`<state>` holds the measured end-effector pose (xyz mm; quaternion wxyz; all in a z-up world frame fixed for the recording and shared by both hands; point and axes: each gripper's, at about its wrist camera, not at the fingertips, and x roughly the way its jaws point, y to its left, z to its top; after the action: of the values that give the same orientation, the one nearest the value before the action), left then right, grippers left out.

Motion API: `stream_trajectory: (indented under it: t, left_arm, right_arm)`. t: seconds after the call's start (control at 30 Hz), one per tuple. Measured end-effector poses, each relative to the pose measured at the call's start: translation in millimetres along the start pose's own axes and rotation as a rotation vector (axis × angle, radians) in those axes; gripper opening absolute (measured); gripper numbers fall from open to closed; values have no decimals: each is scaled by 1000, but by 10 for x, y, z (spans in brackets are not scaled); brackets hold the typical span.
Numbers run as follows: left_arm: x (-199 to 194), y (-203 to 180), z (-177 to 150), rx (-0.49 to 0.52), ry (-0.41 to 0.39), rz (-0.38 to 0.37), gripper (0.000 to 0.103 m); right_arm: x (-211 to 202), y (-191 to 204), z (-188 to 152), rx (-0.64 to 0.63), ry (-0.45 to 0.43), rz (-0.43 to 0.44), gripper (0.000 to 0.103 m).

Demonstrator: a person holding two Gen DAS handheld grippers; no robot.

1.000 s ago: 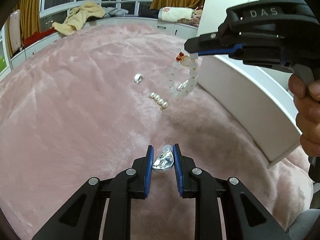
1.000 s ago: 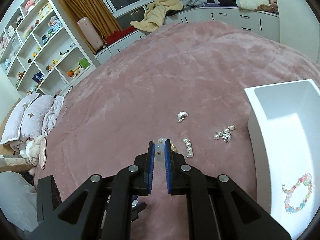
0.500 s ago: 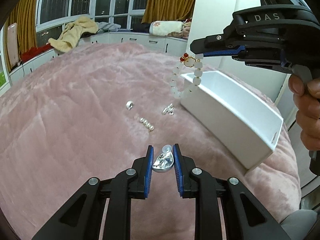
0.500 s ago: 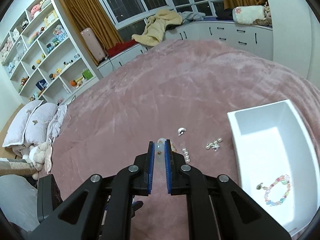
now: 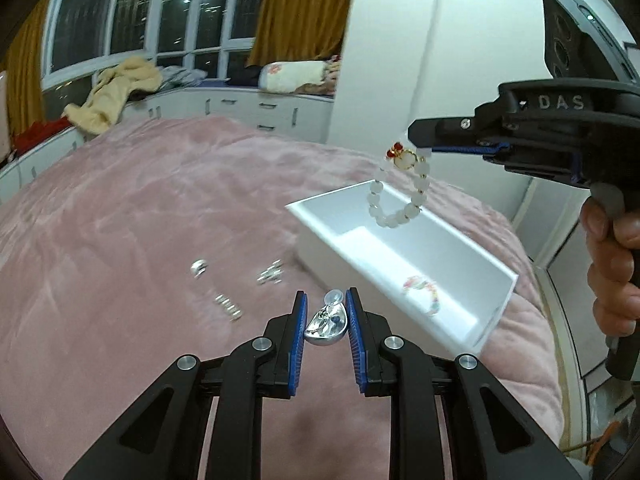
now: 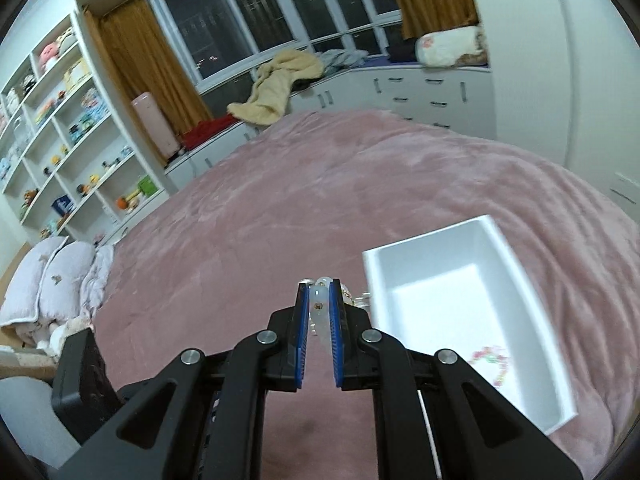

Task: Organize jewelry
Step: 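Lift the pearl bracelet into the box while the left tool lowers the heart pendant in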

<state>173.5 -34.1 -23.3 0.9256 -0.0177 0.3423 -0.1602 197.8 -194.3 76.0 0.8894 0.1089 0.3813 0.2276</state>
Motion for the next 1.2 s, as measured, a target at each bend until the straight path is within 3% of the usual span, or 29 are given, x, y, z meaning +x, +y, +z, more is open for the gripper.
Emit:
stream_trajectory:
  t: [0.43, 0.9, 1.2]
  left_arm:
    - [379, -734, 404, 113, -13, -61, 24]
    - [1283, -1096, 383, 137, 111, -76, 24]
    - [1617, -1151, 344, 133, 176, -97, 25]
  right_arm:
    - [-462, -946, -222, 129, -47, -98, 10]
    - [-117, -1535, -716, 219, 30, -93, 10]
    - [50, -1773, -860, 243, 65, -84, 11]
